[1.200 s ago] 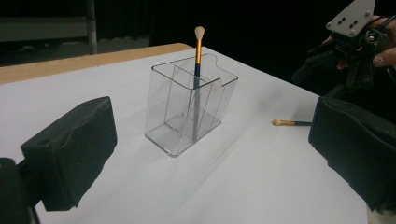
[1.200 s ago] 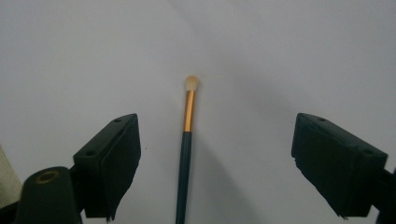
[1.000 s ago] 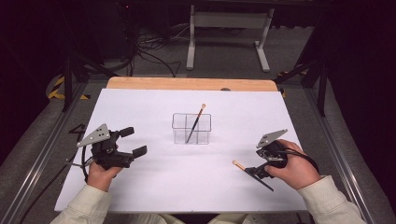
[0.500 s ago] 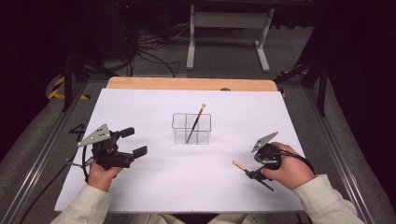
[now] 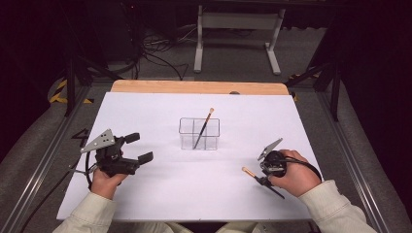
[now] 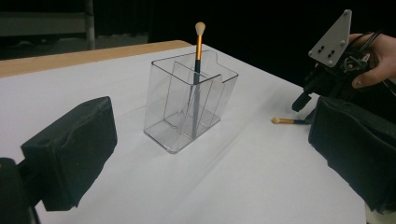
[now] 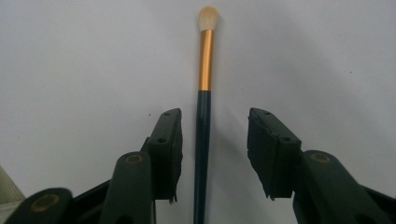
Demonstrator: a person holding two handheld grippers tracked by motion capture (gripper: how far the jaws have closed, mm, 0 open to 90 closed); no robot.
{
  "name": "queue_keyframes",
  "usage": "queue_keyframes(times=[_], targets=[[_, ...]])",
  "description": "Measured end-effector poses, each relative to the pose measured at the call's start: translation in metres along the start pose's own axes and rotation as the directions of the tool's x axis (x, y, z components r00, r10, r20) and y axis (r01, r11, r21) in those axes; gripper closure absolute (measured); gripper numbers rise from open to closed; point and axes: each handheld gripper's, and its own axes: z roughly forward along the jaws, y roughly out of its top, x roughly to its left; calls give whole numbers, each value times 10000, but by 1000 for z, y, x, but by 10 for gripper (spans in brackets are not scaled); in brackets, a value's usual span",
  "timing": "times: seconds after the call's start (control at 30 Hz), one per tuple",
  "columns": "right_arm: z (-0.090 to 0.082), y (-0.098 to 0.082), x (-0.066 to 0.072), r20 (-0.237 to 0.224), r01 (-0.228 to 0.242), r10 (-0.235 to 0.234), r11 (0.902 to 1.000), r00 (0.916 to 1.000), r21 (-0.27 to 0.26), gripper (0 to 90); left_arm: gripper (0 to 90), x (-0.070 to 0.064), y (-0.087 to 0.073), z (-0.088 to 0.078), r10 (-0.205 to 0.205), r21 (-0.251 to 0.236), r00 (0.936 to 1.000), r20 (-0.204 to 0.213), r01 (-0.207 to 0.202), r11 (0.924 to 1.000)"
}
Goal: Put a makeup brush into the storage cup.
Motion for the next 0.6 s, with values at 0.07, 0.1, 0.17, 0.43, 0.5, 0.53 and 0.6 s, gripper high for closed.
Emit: queue_keyframes(times=[0.07,0.1,0.17,0.43,0.5,0.53,0.6], targets=[[2,1,1,29,34,-34,9999,10000,151,595,19,0,0,0,-4,-9,10000,-3,4,10000],[2,1,1,29,34,-34,9999,10000,151,595,19,0,0,0,-1,-8,10000,0,1,10000],[4,2,3,130,81,-85,9994,9999,333,630,19,0,0,0,4,15,10000,-3,-4,10000],[10,4,6,351,220,-250,9963,9991,829,711,20,0,-1,0,-42,8,10000,-5,42,10000],[9,6,8,331,95,-126,9956,9994,929,749,19,0,-1,1,-9,15,10000,4,9,10000],[10,6,8,329,121,-153,9954,9993,954,767,20,0,-1,1,-10,39,10000,1,10,10000],[10,7,9,281,120,-149,9949,9995,1005,802,19,0,-1,1,36,67,10000,-16,-36,10000]])
